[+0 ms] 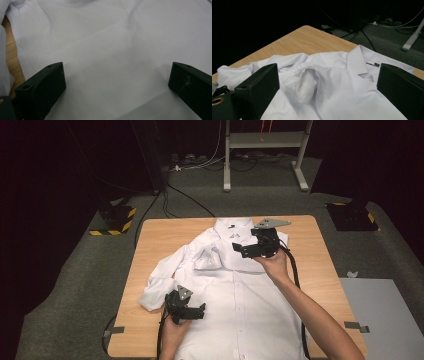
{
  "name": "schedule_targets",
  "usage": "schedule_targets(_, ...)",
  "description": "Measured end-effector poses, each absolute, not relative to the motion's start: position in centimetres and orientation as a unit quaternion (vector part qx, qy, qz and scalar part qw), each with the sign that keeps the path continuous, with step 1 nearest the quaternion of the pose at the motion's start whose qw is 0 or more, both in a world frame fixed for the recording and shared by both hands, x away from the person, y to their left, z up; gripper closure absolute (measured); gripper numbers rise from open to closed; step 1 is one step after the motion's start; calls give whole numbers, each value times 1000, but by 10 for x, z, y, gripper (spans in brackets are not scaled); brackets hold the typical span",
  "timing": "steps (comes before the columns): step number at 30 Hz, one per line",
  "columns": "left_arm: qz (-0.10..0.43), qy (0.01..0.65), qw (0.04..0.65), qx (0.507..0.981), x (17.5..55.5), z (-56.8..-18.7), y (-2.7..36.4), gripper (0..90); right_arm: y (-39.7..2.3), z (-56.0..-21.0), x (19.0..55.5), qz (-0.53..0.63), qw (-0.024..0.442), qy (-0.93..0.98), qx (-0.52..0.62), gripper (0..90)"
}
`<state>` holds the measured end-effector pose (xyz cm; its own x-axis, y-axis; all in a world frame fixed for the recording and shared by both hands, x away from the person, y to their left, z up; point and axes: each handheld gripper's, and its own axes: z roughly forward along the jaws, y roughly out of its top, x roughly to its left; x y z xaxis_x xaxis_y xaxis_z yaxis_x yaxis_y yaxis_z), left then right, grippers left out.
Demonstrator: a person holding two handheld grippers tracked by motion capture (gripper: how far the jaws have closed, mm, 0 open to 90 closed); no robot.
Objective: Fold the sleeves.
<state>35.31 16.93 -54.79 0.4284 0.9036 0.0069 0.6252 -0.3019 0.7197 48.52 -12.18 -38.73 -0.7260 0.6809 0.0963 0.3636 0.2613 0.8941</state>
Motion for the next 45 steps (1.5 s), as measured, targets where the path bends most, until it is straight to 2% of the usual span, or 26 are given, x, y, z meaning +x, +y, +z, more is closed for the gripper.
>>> schedule_targets(23,211,492,329,778,353,-548,169,11,-150,-383,475,527,149,762,345,67)
schedule_targets(45,213,492,328,778,353,-548,170,15,-195,-378,459,550,157,735,364,85)
